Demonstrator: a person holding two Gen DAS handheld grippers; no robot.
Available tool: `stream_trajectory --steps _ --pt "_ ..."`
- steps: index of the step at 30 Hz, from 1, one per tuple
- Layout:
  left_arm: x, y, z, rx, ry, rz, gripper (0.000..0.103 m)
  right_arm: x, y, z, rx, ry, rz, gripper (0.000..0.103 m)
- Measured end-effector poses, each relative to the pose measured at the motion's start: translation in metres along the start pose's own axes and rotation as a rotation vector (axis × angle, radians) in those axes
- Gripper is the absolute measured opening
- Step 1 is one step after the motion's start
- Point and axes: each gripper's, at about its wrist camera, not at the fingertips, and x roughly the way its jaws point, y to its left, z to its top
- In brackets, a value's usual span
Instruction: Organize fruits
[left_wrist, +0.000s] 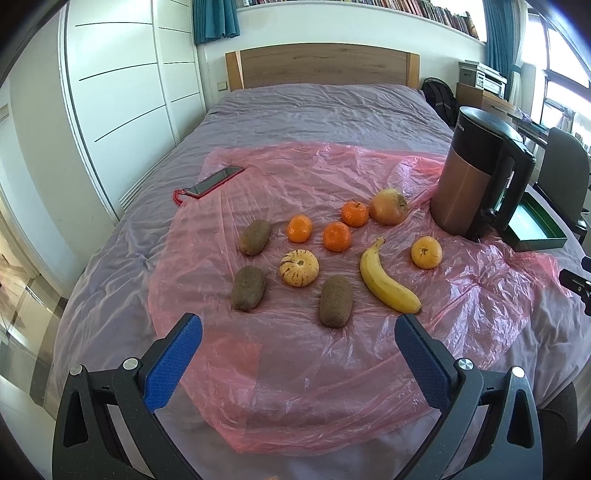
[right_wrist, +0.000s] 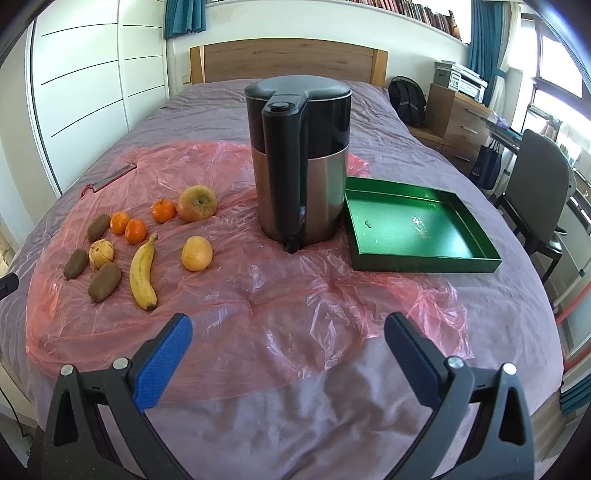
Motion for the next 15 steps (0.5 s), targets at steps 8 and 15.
stream_trajectory --steps 8,15 --pt "0.0017 0.0022 0.0018 -0.014 0.002 0.014 0.102 0.0012 0.0038 -0.0005 -0.02 0.006 0.001 0.103" --pt "0.0053 0.0001 0.0012 -0.006 0.007 0.007 0.102 0.0028 0.0051 -0.0023 -0.024 0.01 -0.006 0.103"
